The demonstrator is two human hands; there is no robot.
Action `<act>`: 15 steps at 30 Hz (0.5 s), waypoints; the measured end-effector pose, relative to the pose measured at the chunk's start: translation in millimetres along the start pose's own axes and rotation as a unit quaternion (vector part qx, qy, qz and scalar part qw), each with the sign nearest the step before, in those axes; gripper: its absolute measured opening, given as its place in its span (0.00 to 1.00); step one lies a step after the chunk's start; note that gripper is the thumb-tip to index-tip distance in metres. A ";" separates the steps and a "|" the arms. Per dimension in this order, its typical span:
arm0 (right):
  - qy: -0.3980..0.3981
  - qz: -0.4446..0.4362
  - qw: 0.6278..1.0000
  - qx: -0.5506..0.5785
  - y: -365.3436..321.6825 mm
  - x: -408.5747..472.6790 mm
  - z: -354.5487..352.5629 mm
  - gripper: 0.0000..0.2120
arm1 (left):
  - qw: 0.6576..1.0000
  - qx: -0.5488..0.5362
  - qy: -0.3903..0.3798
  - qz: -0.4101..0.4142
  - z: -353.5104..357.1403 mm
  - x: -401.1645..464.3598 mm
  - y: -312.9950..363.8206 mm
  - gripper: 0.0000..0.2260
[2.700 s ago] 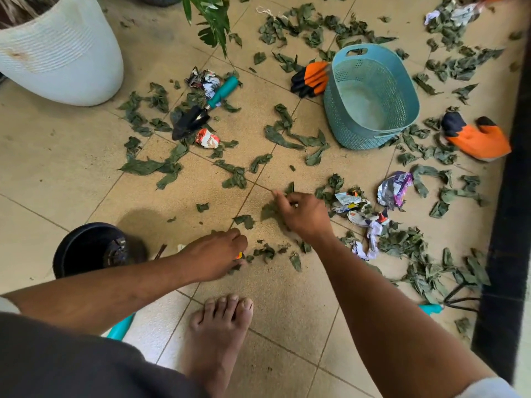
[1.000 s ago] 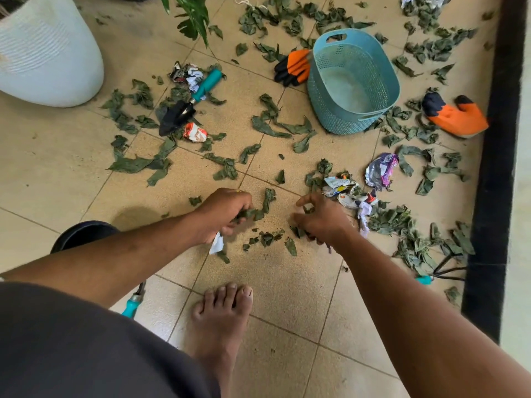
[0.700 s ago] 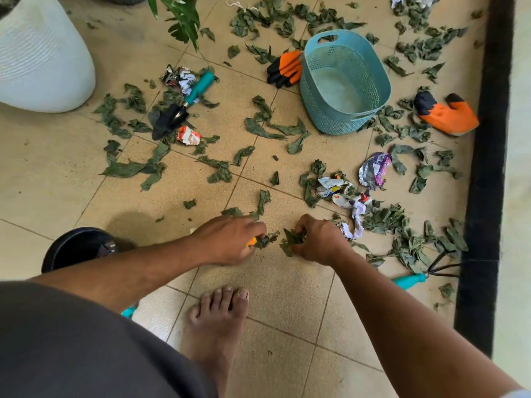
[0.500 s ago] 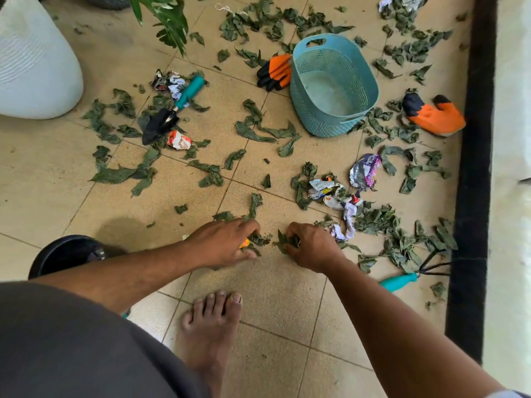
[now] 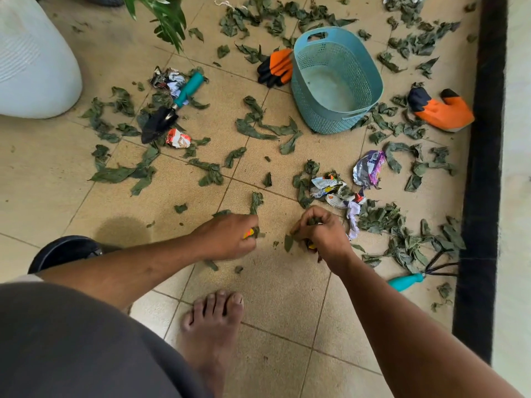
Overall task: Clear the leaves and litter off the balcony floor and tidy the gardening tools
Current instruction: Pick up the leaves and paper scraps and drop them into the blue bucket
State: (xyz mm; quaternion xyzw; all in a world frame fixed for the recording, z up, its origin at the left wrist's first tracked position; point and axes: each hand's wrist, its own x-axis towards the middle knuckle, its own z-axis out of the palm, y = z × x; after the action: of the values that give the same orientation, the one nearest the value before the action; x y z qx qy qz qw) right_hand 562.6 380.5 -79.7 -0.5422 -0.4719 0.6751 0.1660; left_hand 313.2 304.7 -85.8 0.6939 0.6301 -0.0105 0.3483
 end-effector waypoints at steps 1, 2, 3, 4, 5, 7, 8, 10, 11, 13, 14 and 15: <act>0.006 -0.009 1.000 0.001 -2.5 1.4 1.6 0.15 | 0.998 -0.048 0.027 -0.012 -1.6 1.1 -6.5 0.09; 0.010 -0.015 1.000 -0.013 -3.3 3.5 2.4 0.20 | 0.996 -0.074 0.048 -0.028 -1.7 2.5 -13.0 0.11; 0.010 -0.028 0.998 -0.052 -4.1 4.9 3.2 0.21 | 0.993 -0.091 0.071 -0.035 -4.9 0.8 -14.9 0.11; 0.000 -0.050 0.993 -0.110 -2.7 7.3 3.2 0.19 | 0.990 -0.103 0.088 -0.049 -7.4 0.3 -18.2 0.11; -0.014 -0.072 0.981 -0.178 -0.5 9.0 3.1 0.14 | 0.987 -0.111 0.106 -0.051 -10.0 -0.4 -21.8 0.11; -0.050 -0.093 0.939 -0.328 5.5 10.3 2.4 0.13 | 0.982 -0.116 0.128 -0.074 -15.4 -2.4 -27.8 0.12; -0.065 -0.097 0.910 -0.397 9.3 10.7 3.2 0.16 | 0.979 -0.122 0.139 -0.086 -16.5 -3.9 -32.3 0.13; -0.075 -0.105 0.867 -0.481 13.5 11.2 7.1 0.15 | 0.973 -0.141 0.151 -0.097 -19.0 -6.9 -39.6 0.14; -0.069 -0.118 0.855 -0.500 14.0 12.1 9.4 0.13 | 0.971 -0.156 0.154 -0.098 -20.4 -8.6 -42.0 0.14; -0.061 -0.138 0.838 -0.524 14.5 14.4 11.8 0.10 | 0.964 -0.198 0.146 -0.105 -22.7 -12.9 -46.6 0.15; -0.062 -0.141 0.833 -0.532 13.5 15.5 13.1 0.10 | 0.960 -0.216 0.135 -0.113 -24.0 -15.0 -48.9 0.17; -0.063 -0.141 0.830 -0.535 12.6 16.4 13.9 0.10 | 0.955 -0.244 0.125 -0.110 -25.0 -17.2 -50.5 0.20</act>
State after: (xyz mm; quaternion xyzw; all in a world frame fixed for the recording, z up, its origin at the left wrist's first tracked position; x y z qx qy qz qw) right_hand 548.0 380.0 -99.9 -0.4298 -0.8404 0.3186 -0.0867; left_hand 254.5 300.4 -82.8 0.5099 0.7245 0.1923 0.4220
